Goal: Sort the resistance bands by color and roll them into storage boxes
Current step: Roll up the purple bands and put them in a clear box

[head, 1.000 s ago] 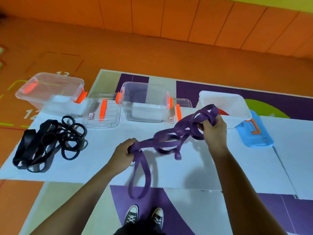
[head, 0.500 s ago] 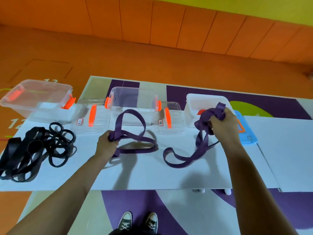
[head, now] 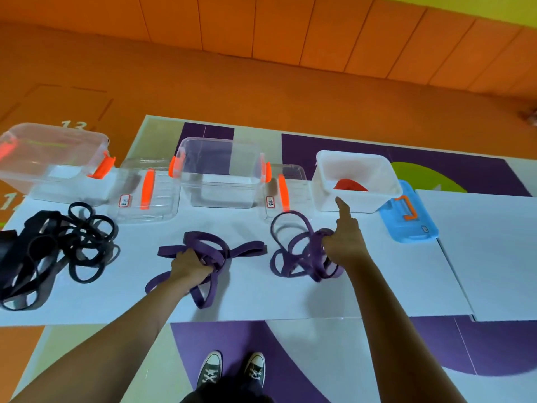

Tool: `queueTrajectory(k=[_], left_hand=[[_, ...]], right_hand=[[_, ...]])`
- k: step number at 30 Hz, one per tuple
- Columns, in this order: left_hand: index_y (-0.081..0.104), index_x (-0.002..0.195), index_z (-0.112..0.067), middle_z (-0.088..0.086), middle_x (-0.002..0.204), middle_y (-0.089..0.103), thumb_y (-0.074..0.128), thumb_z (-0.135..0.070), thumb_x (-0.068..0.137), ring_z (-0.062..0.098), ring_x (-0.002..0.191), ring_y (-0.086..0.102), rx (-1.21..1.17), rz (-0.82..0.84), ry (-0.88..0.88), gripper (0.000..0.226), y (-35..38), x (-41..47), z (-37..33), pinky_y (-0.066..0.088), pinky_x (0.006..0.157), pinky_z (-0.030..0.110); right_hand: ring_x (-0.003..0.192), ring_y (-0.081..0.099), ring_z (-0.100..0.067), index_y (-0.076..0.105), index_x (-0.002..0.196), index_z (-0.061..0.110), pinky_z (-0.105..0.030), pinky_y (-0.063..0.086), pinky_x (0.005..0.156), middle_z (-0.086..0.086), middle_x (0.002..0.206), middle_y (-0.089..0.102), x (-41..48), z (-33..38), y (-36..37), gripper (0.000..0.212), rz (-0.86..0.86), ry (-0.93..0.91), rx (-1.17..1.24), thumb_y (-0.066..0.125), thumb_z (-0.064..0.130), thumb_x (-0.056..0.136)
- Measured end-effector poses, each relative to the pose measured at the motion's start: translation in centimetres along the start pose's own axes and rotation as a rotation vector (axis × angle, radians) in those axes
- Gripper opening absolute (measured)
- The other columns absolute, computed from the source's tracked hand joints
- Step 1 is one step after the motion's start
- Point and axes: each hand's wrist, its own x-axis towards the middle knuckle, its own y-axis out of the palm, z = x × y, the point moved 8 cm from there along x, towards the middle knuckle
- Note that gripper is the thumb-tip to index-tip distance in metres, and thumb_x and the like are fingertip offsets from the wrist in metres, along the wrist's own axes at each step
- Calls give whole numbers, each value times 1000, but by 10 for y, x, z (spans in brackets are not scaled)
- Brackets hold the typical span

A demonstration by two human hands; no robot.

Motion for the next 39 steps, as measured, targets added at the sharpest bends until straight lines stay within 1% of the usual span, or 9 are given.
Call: queueTrajectory(k=[6,10,13,17,23,26,31,36,39], left_hand=[[64,108,-20,8,105,67,53,-59,71,31,100,62,216,58,-143,55,4,5,34,57,86,43],[66,90,-16,5,96,71,52,-41,83,22,89,65,360,77,-123,29,-17,-19,10,54,71,31],[59,102,-15,8,116,62,56,-40,88,30,108,60,344,25,-57,29,-36,-32,-20,50,88,36],[51,135,-26,0,130,60,65,-32,96,23,116,60,-18,25,332,43,-63,-64,-104,49,96,34],[36,150,-49,-27,146,48,80,-36,86,-7,134,44,-356,172,893,78,-125,-188,-242,44,104,15],[53,141,-34,-16,131,64,79,-30,88,2,126,57,-439,129,952,59,-138,-207,-258,49,105,27],[66,120,-26,-1,103,74,76,-20,91,17,96,72,-474,23,936,31,-146,-207,-250,57,92,34],[68,108,-30,-2,97,71,72,-17,94,25,81,72,-585,-97,861,20,-157,-198,-236,61,82,47],[68,108,-29,0,99,72,71,-15,94,32,83,72,-609,-105,847,21,-162,-195,-232,60,83,52]], right_hand=[[110,58,-24,41,146,28,-35,53,91,-8,139,44,-17,40,-33,68,-121,-231,-247,57,-9,91],[97,53,-14,50,139,25,-18,41,81,-1,116,52,-31,78,-59,58,-228,-463,-144,54,-8,93],[97,55,-9,55,130,29,-17,46,84,8,108,53,-40,98,-67,49,-198,-525,-12,65,0,92],[73,62,3,58,122,28,-12,48,67,6,97,66,-46,119,-70,38,-58,-532,245,70,8,92],[86,72,-28,62,115,28,-56,58,85,1,91,73,-66,160,-74,42,28,-640,457,53,-6,92],[83,69,-44,62,112,35,-65,55,78,-2,97,70,-74,171,-66,46,90,-683,489,59,-5,89],[76,72,-26,57,109,41,-49,60,76,11,104,65,-80,177,-58,46,90,-726,469,65,0,90],[81,72,-18,52,113,41,-41,61,75,10,101,68,-63,158,-74,31,-267,-570,250,67,56,90],[92,73,-8,62,115,32,-36,56,87,5,106,72,-57,150,-37,25,79,-529,477,57,51,99]])
